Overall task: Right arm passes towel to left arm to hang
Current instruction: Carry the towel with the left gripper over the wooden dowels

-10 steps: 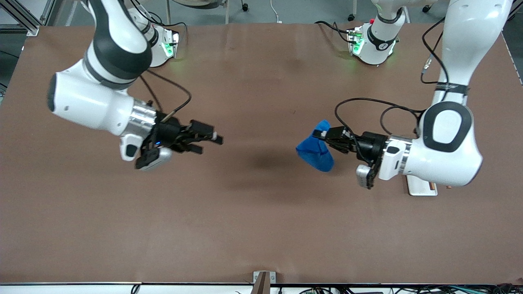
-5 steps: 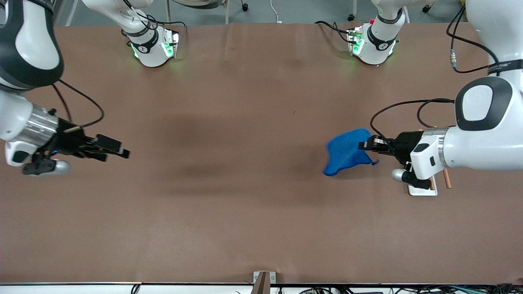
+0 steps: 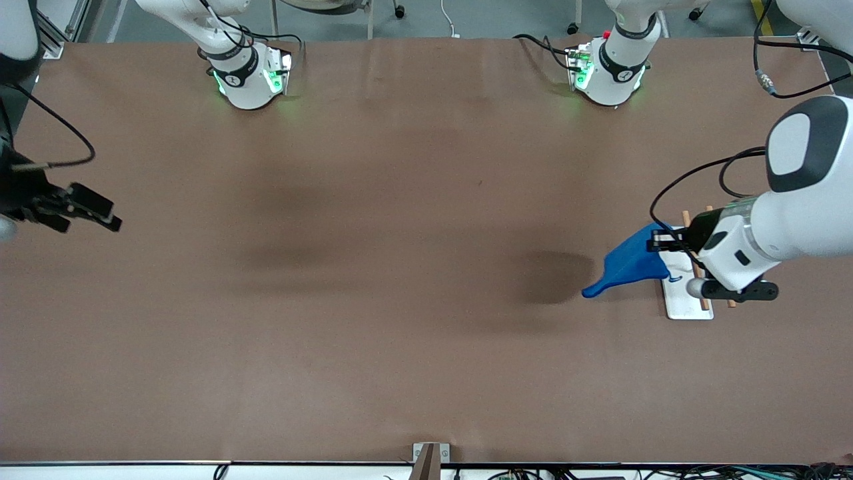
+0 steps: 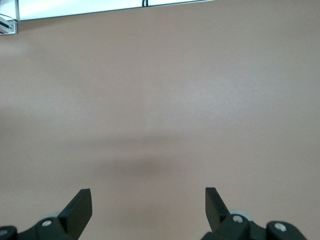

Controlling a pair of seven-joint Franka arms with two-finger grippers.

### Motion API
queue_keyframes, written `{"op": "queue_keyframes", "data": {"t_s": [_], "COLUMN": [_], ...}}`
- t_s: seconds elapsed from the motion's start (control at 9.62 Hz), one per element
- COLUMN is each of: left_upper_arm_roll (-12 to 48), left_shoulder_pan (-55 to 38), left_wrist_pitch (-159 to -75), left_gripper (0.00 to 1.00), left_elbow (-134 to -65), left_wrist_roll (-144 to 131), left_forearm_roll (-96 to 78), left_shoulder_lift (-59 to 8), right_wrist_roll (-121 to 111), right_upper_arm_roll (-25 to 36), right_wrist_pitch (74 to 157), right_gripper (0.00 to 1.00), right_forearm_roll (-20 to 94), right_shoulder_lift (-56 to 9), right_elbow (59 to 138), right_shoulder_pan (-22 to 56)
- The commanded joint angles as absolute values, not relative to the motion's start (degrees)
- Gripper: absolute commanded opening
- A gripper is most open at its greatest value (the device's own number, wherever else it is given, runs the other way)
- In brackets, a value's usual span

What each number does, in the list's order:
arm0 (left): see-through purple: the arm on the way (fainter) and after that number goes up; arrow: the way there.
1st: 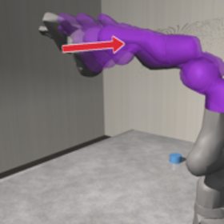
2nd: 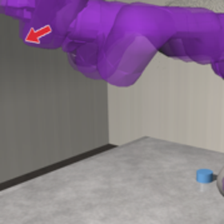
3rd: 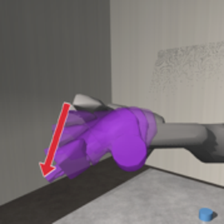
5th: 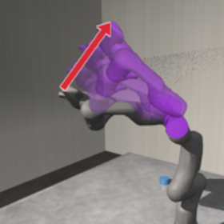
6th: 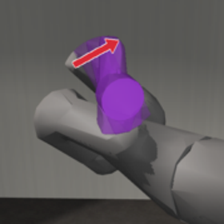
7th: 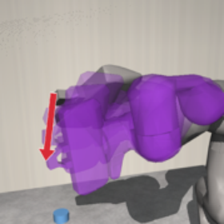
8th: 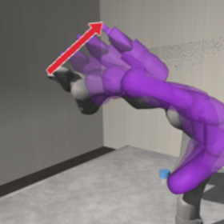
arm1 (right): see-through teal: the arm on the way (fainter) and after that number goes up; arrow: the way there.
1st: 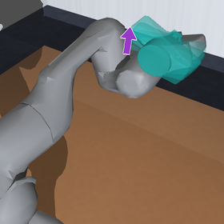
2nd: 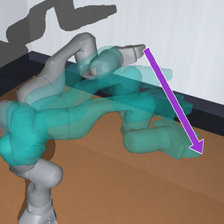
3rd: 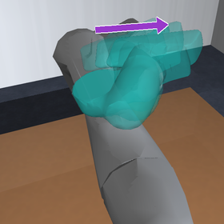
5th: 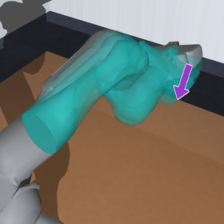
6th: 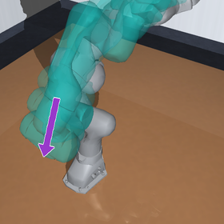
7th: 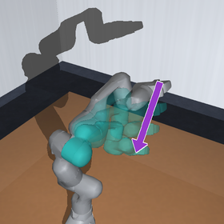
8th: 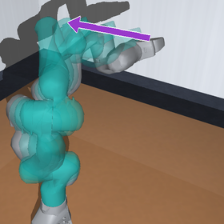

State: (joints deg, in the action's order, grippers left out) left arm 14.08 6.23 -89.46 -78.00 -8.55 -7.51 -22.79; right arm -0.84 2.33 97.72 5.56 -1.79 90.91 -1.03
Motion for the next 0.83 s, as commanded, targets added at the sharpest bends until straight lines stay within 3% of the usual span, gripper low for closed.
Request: {"op": "queue_keyframes", "data": {"t_s": [0.0, 0.21, 0.73], "left_upper_arm_roll": [14.33, 14.15, 14.15], "left_shoulder_pan": [9.22, 10.54, 15.11], "left_wrist_pitch": [-90.61, -90.62, -89.74], "left_gripper": [0.01, 0.01, 0.01], "left_elbow": [-82.17, -83.93, -84.20], "left_wrist_roll": [-11.76, -14.49, -11.35], "left_forearm_roll": [-6.42, -6.24, -0.88], "left_shoulder_lift": [-22.15, -22.06, -22.15], "right_wrist_roll": [-0.35, -0.62, -3.50], "right_upper_arm_roll": [4.21, 5.36, 3.52], "right_wrist_pitch": [90.82, 85.45, 82.88], "right_gripper": [1.00, 1.00, 1.00], "right_forearm_roll": [4.13, 3.43, -0.53], "right_shoulder_lift": [2.19, 4.47, 5.10], "right_elbow": [90.10, 88.42, 88.33], "right_shoulder_pan": [-2.11, -2.99, -5.35]}}
